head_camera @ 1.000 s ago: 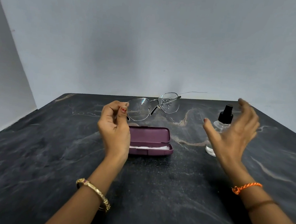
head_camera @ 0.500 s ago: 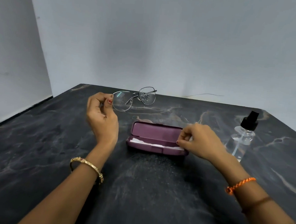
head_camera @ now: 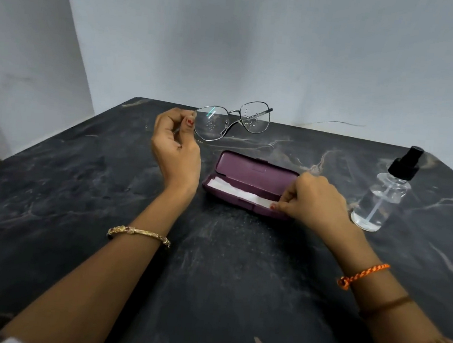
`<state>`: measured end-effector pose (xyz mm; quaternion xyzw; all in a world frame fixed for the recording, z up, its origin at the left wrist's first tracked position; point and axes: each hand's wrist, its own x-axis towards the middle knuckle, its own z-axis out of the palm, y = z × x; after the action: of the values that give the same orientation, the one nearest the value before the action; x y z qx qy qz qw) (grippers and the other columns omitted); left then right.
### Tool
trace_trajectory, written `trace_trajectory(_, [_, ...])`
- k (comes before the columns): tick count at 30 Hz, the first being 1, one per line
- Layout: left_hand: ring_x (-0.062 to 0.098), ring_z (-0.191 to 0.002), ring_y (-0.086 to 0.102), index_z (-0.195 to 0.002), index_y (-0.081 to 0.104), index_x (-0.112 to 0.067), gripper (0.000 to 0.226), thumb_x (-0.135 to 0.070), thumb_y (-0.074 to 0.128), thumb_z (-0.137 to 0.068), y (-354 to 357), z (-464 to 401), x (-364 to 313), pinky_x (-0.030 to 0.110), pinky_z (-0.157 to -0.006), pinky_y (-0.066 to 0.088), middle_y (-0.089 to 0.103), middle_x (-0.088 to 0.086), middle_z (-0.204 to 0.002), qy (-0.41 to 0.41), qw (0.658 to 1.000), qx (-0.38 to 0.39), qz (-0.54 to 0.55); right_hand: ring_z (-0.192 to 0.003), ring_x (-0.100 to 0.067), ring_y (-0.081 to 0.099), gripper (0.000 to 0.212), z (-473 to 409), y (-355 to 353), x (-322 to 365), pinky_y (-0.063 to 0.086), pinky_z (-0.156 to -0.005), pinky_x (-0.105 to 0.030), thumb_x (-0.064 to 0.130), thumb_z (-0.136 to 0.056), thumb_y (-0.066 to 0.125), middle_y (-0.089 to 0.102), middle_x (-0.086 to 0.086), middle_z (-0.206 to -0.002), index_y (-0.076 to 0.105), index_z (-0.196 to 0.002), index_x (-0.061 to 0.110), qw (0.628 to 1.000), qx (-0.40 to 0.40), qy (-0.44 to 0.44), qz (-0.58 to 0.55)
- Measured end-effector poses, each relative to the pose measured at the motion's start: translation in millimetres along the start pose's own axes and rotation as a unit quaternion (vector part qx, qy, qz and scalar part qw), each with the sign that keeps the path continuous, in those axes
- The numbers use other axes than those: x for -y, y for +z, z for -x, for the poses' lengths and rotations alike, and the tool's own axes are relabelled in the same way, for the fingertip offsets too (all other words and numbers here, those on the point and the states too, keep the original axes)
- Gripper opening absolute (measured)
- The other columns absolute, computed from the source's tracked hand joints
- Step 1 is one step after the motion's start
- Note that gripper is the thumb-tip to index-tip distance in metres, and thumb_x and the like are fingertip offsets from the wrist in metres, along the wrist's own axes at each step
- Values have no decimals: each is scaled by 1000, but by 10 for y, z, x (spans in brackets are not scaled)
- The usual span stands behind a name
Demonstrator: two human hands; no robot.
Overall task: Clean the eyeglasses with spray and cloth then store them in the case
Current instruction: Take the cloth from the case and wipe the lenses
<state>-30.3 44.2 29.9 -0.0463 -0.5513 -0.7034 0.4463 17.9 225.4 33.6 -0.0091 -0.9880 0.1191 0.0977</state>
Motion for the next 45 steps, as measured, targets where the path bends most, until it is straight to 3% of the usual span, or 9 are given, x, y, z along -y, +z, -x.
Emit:
trace_trajectory(9, [9,-82,55,-75,53,-32,29,-6,52,-86,24,10,-12,18,-77,44,57,1,-85,4,1000,10,4,-84,-30,61,22,-16,18,-69,45,-70,-34,26,-86,59,68,-10,-83,65,-78,7,996,25,-85,-10])
trace_trajectory(15, [15,-85,55,-75,54,-31,28,-7,52,-87,28,16,-40,25,-81,44,56,10,-89,-7,1000,8,3,-100,-29,51,20,-27,11,-73,35,-77,-36,28,-93,45,61,-7,-103,56,-90,12,992,-72,-108,6])
trace_trajectory(20, [14,-85,56,-75,54,-32,27,-7,52,-87,31,21,-49,27,-80,45,57,10,-89,-11,1000,13,5,-72,-21,52,13,-58,44,-58,34,-63,-30,22,-93,47,58,-2,-74,49,-84,14,979,-83,-92,-164])
trace_trajectory(22, [15,-85,56,-75,54,-32,28,-6,52,-87,32,20,-51,27,-80,44,57,9,-88,-10,1000,13,8,-59,-9,56,16,-60,-2,-27,41,-53,-20,17,-93,49,54,3,-65,54,-79,10,928,-62,-48,-364])
trace_trajectory(25, [13,-84,56,-75,55,-32,28,-7,51,-87,33,10,-56,25,-80,44,57,7,-87,-10,1000,9,13,-52,-4,65,19,-61,-72,-26,52,-48,-15,14,-93,49,66,-2,-64,58,-76,10,783,-6,37,-620])
trace_trajectory(31, [13,-83,56,-76,54,-33,28,-7,52,-87,56,38,-64,24,-78,45,57,0,-84,-7,1000,18,14,-49,-18,68,13,-89,-146,-40,59,-50,-32,8,-91,49,66,-13,-73,54,-79,9,526,5,159,-836])
trace_trajectory(38, [9,-81,54,-76,55,-33,30,-5,51,-87,85,107,-99,20,-76,44,56,-1,-85,5,999,45,18,-73,-24,67,14,-118,-169,-49,58,-64,-38,8,-91,48,63,-10,-90,59,-86,14,489,-16,121,-864])
trace_trajectory(42, [4,-82,55,-76,54,-31,30,-3,50,-87,89,147,-117,17,-78,45,56,-2,-86,10,998,63,13,-104,-34,56,14,-88,-213,-5,44,-98,-51,8,-92,46,59,-13,-94,58,-88,14,455,-32,116,-882])
trace_trajectory(45, [-4,-79,56,-77,55,-31,29,-4,51,-88,96,191,-128,10,-74,45,55,-8,-85,26,996,82,2,-118,-37,49,13,-74,-229,22,37,-103,-53,9,-92,47,59,-13,-93,58,-89,14,424,-37,109,-899])
